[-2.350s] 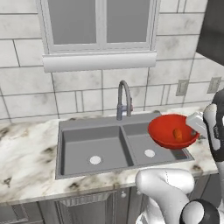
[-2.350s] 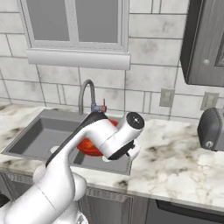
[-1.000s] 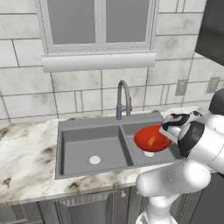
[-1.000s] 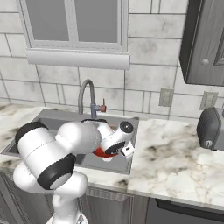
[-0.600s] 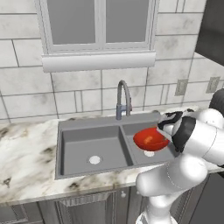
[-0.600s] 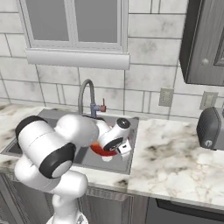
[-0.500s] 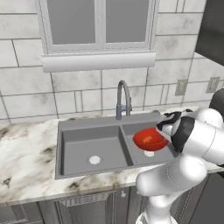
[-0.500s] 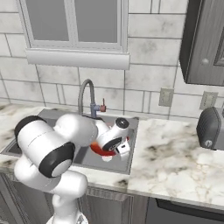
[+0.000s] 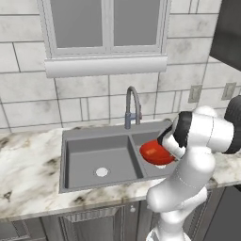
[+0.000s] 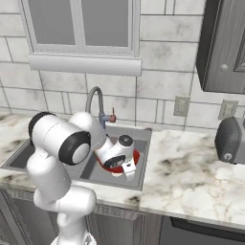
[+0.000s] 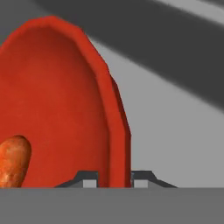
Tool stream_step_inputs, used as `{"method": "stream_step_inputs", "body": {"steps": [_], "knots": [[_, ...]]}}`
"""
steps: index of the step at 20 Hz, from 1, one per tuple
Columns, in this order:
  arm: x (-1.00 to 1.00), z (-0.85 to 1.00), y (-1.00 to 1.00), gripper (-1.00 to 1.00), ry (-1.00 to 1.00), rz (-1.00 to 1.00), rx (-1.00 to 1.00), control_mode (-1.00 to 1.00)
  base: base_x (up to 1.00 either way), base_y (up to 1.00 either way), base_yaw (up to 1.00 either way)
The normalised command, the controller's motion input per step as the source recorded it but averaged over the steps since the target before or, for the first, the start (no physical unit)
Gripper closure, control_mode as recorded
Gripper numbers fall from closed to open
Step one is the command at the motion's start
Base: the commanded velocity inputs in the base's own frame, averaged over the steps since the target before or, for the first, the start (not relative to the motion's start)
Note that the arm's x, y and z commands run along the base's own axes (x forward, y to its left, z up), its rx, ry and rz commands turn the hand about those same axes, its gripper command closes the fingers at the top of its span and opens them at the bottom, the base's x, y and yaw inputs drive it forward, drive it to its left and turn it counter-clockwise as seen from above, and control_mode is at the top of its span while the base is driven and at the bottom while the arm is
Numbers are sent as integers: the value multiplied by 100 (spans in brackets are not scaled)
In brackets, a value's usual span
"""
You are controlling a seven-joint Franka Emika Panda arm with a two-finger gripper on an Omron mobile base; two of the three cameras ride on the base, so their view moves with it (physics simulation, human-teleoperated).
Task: Pick the carrot from the cabinet and place it in the bowl. Then pick the bowl and place it in the sink. Then turn on the sink facuet.
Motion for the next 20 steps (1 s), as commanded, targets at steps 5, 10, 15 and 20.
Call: {"method": "stream_step_inputs", "body": {"steps": [5, 10, 15, 20], "knots": [[32, -47, 0, 100, 0, -1, 0, -100, 0, 0, 0], [8, -40, 0, 100, 0, 0, 0, -100, 0, 0, 0], [0, 0, 0, -100, 0, 0, 0, -100, 0, 0, 0], [-6, 73, 0, -100, 0, 0, 1, -100, 0, 0, 0]]}}
